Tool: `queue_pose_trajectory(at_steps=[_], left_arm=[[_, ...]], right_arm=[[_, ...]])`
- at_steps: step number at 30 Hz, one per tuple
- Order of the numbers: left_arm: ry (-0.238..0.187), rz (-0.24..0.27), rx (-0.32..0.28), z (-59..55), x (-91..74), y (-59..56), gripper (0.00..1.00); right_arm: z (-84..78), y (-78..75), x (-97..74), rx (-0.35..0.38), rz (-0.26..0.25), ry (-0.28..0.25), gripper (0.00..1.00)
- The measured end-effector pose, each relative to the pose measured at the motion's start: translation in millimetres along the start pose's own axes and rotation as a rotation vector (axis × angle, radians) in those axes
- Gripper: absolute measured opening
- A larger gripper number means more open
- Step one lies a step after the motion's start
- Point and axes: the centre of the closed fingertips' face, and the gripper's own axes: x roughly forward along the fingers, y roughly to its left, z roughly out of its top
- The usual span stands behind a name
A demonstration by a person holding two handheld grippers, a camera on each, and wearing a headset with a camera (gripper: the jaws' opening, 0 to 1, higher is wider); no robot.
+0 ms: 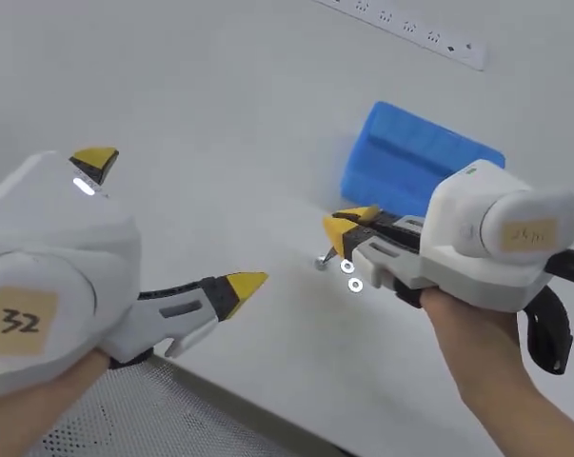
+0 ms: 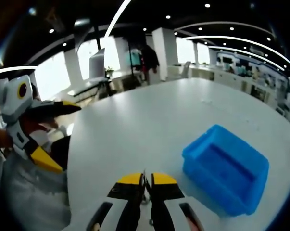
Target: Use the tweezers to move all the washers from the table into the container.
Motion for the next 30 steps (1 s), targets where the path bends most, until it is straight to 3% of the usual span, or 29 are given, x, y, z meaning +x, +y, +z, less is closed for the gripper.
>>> queue_pose_trajectory(at_steps=[3,7,11,16,23,30], left_arm=[[-0.027,-0.003,-0.034,4.1,-0.4,0.9,0.99],[-0.014,-0.027,-0.073,1.9,-0.4,-4.1,0.99],[-0.016,-0.036,-0.069,3.6,-2.2,-7.4,0.99],[-0.013,-0.038,-0.038,3.6,-3.2,-10.6,0.99],[-0.014,-0.040,-0.026,2.4,-3.2,-10.1,0.99],[-0.020,-0.031,-0.005,3.0,-2.7,-8.8,0.99]], right_arm=[[0.2,1.5,0.1,-0.007,-0.004,0.000,0.03],[-0.1,4.0,-0.7,-0.010,-0.008,0.001,0.02],[1.2,4.7,-5.0,0.026,-0.008,0.008,0.02],[22.4,3.7,-18.0,0.045,-0.002,-0.039,0.02],[51.4,3.7,-37.2,-0.031,-0.020,-0.084,0.02],[80.6,-13.3,-47.5,-0.071,-0.065,-0.131,0.02]])
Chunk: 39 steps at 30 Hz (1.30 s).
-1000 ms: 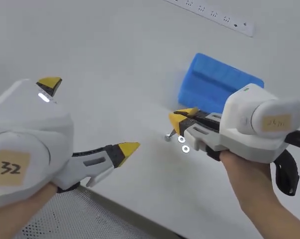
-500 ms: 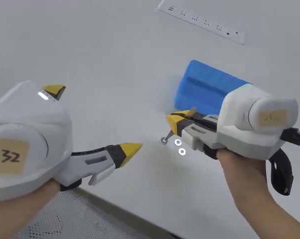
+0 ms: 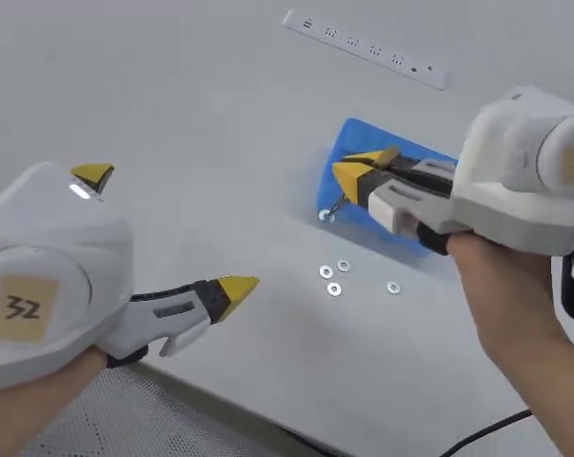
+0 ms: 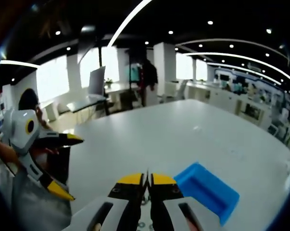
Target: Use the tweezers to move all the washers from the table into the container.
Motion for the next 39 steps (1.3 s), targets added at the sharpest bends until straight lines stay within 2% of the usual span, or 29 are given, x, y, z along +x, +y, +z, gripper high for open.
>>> queue_pose_trajectory(at_steps=[6,10,15,25,29,39], left_arm=[[0.023,0.006,0.009,-3.4,0.9,0.2,0.99],[0.045,0.012,0.024,-7.3,2.4,1.3,0.99],[0.060,0.006,0.026,-10.2,3.7,1.0,0.99],[0.075,0.012,0.052,-13.2,4.6,1.9,0.99],[0.081,0.006,0.042,-14.3,4.9,1.6,0.99],[0.110,0.004,0.105,-19.0,6.7,-3.0,0.99]], right_arm=[[8.6,-25.2,6.7,0.010,-0.046,-0.025,0.02],[7.8,-44.4,13.9,0.043,-0.079,-0.032,0.01],[0.5,-59.1,25.4,0.057,-0.100,-0.015,0.02],[-26.4,-75.8,53.4,0.084,-0.121,0.042,0.01],[-33.8,-82.6,61.1,0.112,-0.150,0.048,0.01],[-46.6,-94.9,74.5,0.145,-0.200,0.048,0.01]])
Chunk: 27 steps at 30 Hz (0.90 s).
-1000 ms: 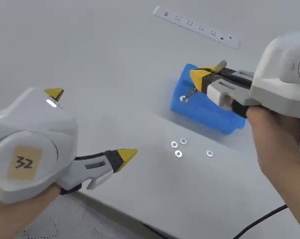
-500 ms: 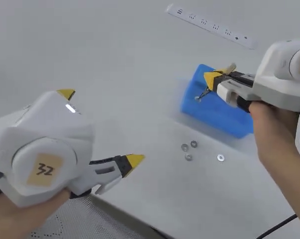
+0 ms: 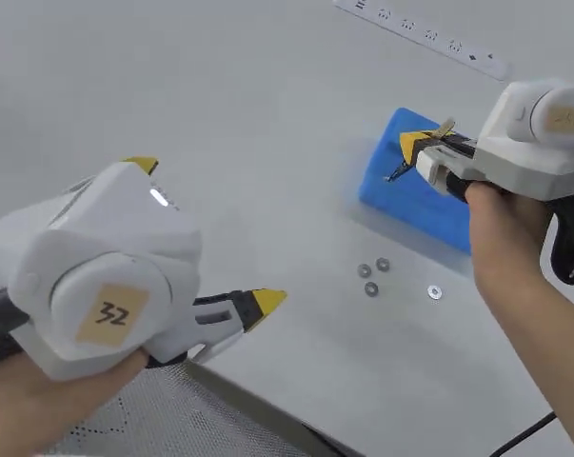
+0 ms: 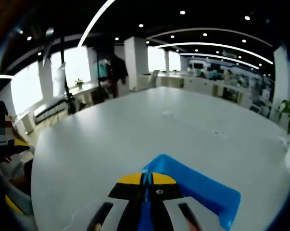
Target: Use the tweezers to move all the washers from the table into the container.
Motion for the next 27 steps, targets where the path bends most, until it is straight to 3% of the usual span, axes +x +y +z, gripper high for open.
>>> queue_pose_trajectory(at_steps=[7,16,22,27], left_arm=[[0.006,0.004,0.018,-0.8,0.2,0.4,0.99],[-0.006,0.008,0.021,1.4,-0.8,1.1,0.99],[0.000,0.004,0.028,0.5,-0.6,0.2,0.99],[-0.001,0.004,0.030,0.8,-0.5,0.0,0.99]], right_arm=[[-4.7,4.5,1.1,-0.038,0.005,0.009,0.01],[-6.0,3.4,1.1,-0.026,-0.011,0.021,0.03],[9.2,4.4,-9.6,-0.036,-0.008,-0.010,0.03],[28.0,8.0,-30.0,-0.037,0.000,-0.062,0.03]])
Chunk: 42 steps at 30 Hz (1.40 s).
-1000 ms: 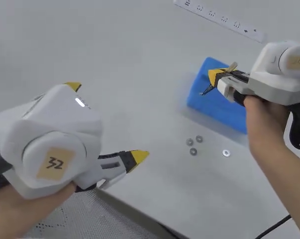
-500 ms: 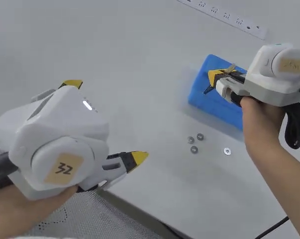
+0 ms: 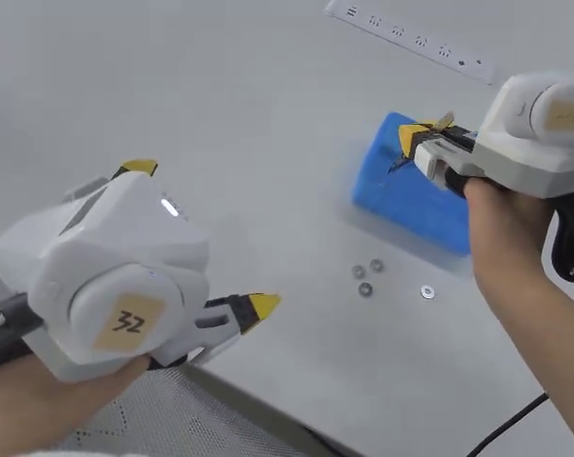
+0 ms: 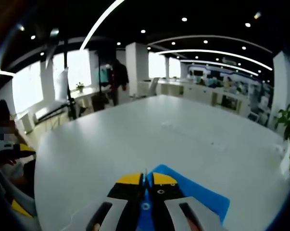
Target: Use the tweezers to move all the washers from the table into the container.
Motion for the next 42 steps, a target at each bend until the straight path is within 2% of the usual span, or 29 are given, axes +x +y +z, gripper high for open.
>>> queue_pose_trajectory(at_steps=[3,10,15,19,22,26,28,32,40,42], left_arm=[[-0.003,0.001,-0.006,0.4,-0.2,0.8,0.99],[-0.005,-0.001,-0.007,0.5,0.1,1.1,0.99],[0.002,-0.005,-0.007,-0.8,0.8,0.6,0.99],[-0.018,-0.013,-0.013,2.7,-0.2,-0.5,0.99],[-0.017,-0.017,-0.015,2.5,0.1,-1.0,0.99],[-0.016,-0.022,-0.008,1.9,0.3,-2.2,0.99],[-0.011,-0.024,-0.006,0.9,0.5,-2.8,0.99],[-0.007,-0.026,0.000,0.0,0.2,-3.6,0.99],[-0.003,-0.027,0.014,-0.6,-0.1,-4.3,0.99],[-0.008,-0.026,0.010,0.2,-0.4,-3.8,0.99]], right_arm=[[6.1,6.7,-15.4,-0.014,0.013,-0.014,0.03],[6.7,14.6,-37.2,-0.036,0.022,-0.022,0.03],[4.1,18.5,-45.5,-0.022,0.035,-0.022,0.03],[-0.2,28.8,-52.3,-0.030,0.051,-0.017,0.03],[-3.6,38.1,-57.1,-0.031,0.066,-0.012,0.03],[-11.4,49.2,-62.4,-0.017,0.085,0.000,0.03],[-22.2,54.7,-64.5,-0.031,0.084,0.024,0.03],[-36.1,60.6,-66.8,-0.013,0.093,0.049,0.03],[-57.2,67.0,-60.4,0.018,0.117,0.091,0.03],[-65.3,69.9,-58.7,0.016,0.124,0.116,0.03]])
